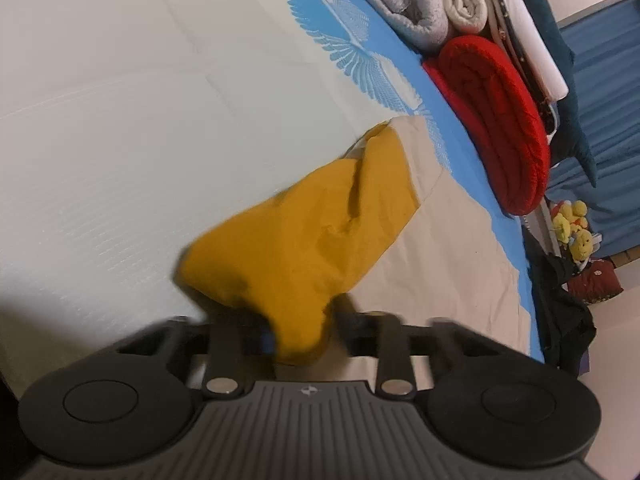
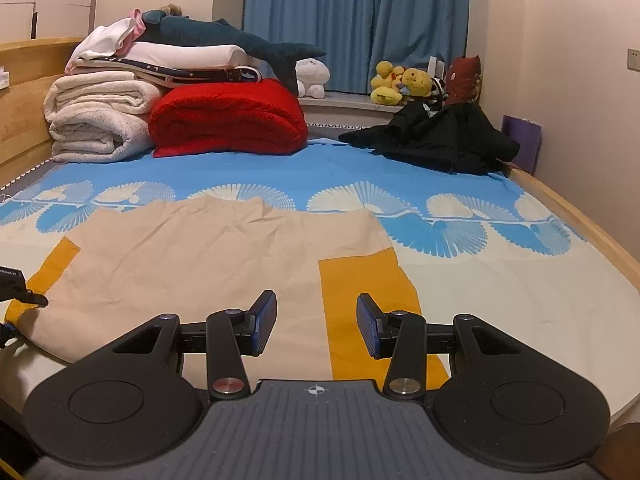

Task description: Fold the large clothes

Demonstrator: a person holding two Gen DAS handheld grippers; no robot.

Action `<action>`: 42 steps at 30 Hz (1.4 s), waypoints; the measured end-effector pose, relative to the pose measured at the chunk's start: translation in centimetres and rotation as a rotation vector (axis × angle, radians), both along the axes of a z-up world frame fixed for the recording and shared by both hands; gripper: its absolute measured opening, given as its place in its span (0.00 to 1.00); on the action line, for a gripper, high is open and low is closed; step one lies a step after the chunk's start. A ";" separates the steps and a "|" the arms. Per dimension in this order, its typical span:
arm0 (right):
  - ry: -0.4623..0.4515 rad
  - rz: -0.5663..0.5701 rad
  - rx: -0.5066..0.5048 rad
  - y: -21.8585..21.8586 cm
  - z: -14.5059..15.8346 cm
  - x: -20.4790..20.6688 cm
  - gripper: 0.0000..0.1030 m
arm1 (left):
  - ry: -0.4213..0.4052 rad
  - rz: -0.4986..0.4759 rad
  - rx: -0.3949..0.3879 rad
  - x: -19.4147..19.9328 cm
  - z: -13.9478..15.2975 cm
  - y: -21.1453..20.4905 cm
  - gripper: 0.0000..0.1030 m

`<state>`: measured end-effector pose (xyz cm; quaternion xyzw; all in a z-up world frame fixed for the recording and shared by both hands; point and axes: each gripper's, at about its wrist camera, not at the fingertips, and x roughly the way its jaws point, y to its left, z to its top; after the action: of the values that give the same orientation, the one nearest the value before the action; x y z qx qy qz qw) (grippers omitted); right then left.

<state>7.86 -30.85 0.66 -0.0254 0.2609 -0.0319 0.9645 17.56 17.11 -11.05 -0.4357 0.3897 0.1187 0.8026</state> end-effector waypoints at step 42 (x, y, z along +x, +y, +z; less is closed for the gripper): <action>0.475 0.225 -0.041 21.7 -11.1 12.1 0.46 | -0.080 -0.384 0.263 1.6 11.2 5.4 0.09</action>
<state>19.95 -9.12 -10.47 -0.0804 0.4747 0.0774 0.8730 19.15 22.50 0.17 -0.2495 0.4144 -0.0036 0.8752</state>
